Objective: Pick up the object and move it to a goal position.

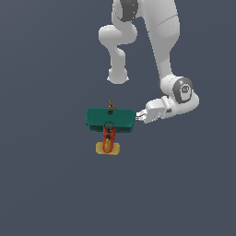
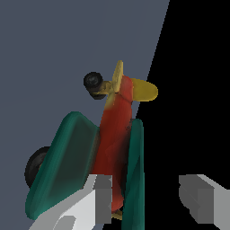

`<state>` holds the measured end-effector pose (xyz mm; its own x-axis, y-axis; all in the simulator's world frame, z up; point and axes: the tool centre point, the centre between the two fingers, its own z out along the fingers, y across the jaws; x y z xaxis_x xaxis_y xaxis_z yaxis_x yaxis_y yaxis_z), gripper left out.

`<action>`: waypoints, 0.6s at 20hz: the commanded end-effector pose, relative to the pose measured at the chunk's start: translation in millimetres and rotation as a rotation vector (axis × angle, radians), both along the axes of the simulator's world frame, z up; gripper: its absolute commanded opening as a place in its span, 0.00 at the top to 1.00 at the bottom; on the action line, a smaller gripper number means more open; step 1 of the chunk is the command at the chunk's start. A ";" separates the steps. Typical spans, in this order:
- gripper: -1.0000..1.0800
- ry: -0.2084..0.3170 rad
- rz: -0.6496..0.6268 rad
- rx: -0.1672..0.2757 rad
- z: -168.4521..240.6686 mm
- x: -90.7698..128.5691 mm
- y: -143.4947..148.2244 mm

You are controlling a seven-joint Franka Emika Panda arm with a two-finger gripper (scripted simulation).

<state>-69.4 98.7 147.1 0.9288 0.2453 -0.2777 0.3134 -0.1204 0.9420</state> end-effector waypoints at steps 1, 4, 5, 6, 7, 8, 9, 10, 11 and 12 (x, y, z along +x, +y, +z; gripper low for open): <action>0.38 0.004 -0.001 -0.003 -2.6 -0.5 -1.2; 0.38 0.004 -0.001 -0.003 -2.2 -0.4 -1.0; 0.38 0.004 0.000 -0.003 -2.1 -0.3 -0.8; 0.38 0.004 0.000 -0.003 -2.1 -0.3 -0.8; 0.38 0.004 -0.001 -0.003 -2.3 -0.4 -1.0; 0.38 0.003 -0.001 -0.003 -2.5 -0.6 -1.3; 0.38 0.001 -0.002 -0.003 -2.6 -0.9 -1.7; 0.38 -0.001 -0.004 -0.003 -2.8 -1.3 -2.3; 0.38 -0.004 -0.005 -0.003 -3.1 -1.7 -2.9; 0.38 -0.006 -0.007 -0.003 -3.3 -2.2 -3.5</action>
